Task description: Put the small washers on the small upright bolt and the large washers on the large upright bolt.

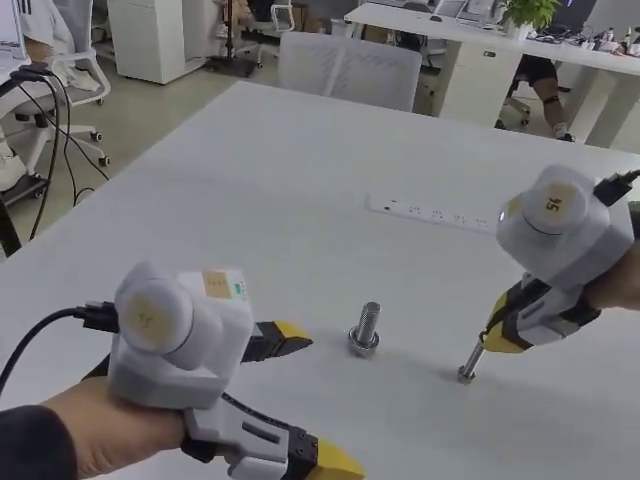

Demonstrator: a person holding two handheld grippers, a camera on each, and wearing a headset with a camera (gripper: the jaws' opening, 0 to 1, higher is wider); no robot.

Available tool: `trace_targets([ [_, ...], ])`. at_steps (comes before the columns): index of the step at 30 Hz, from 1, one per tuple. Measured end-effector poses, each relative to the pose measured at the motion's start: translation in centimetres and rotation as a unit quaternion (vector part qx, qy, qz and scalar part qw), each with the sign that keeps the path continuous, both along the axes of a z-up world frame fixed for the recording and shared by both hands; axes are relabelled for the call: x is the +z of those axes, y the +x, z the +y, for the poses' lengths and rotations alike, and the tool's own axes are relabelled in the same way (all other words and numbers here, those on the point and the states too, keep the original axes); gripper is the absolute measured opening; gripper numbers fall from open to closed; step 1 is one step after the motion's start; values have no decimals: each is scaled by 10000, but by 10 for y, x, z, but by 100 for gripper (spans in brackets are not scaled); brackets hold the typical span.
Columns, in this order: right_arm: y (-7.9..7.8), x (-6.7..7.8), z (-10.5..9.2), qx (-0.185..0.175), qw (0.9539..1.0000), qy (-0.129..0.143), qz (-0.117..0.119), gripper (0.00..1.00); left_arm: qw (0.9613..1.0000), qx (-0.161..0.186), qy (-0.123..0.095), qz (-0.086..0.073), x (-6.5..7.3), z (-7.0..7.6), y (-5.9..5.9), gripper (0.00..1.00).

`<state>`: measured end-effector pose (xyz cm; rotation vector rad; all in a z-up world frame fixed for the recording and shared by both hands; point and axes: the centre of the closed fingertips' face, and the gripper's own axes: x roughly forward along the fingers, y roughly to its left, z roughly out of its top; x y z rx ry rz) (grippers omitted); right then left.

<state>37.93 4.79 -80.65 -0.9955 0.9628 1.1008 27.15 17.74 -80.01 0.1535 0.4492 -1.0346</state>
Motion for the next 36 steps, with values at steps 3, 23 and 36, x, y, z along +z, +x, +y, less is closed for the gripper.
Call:
trace_targets([
  [3,0,-2,-1,8,10000,-23,0,13,10000,4,8,6,0,0,0,80],
  [23,3,-10,-2,-4,10000,14,75,13,10000,46,18,38,-3,1,3,80],
  [36,3,-12,-1,25,9999,8,103,13,10000,67,14,39,-3,1,3,80],
])
